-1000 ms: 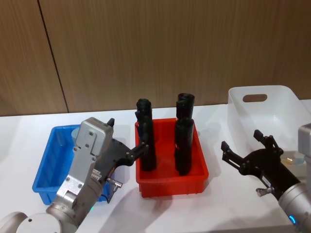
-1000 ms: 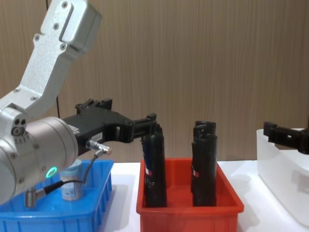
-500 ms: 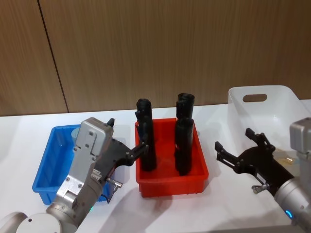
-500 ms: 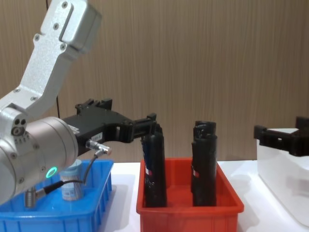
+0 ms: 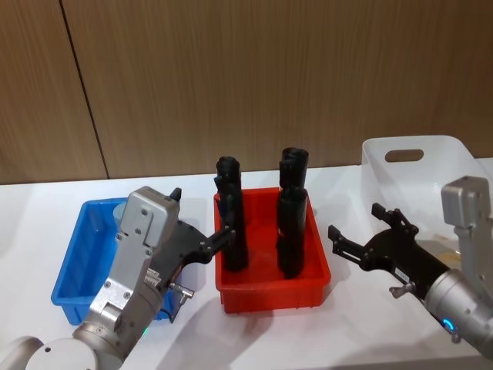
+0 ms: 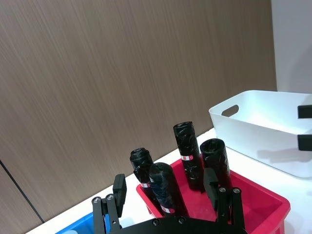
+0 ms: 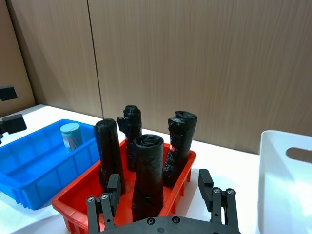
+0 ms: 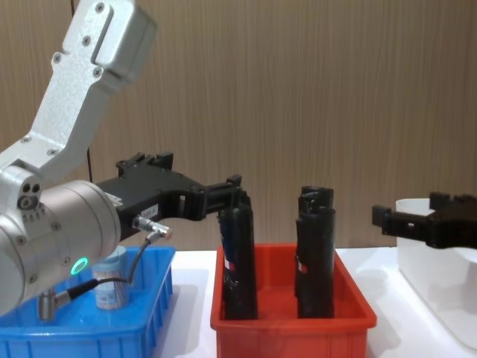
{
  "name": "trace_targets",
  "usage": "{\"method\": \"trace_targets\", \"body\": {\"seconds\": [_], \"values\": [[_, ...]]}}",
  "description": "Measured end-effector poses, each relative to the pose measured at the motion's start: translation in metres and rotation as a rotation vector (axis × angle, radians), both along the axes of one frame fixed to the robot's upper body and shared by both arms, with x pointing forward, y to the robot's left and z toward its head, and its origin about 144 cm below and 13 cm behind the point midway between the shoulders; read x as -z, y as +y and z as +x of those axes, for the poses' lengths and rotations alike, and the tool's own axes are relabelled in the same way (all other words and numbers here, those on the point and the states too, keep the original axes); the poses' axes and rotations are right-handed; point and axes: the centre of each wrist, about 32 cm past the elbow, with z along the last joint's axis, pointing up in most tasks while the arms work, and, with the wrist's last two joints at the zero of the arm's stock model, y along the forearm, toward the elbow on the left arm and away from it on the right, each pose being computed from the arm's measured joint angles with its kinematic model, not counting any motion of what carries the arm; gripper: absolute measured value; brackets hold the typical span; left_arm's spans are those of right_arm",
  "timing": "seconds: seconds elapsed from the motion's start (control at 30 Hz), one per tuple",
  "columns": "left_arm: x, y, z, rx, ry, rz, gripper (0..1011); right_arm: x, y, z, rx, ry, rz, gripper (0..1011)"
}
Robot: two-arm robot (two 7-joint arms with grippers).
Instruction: Pick the cotton swabs from the blue box and place them into the white box.
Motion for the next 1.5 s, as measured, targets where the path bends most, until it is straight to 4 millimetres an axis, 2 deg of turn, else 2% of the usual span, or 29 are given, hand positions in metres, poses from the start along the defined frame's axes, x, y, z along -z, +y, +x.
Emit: {"method": "trace_targets", "body": {"seconds": [0.63,1.5], "values": [[0.0,0.0,0.0,0.0,0.0,0.0,1004,0.012,-0.009,0.052,-0.109,0.116,0.068,1001],[0.0,0.0,0.0,0.0,0.0,0.0,1004,0.026,-0.002,0.099,-0.261,0.121,0.061,1002]]}}
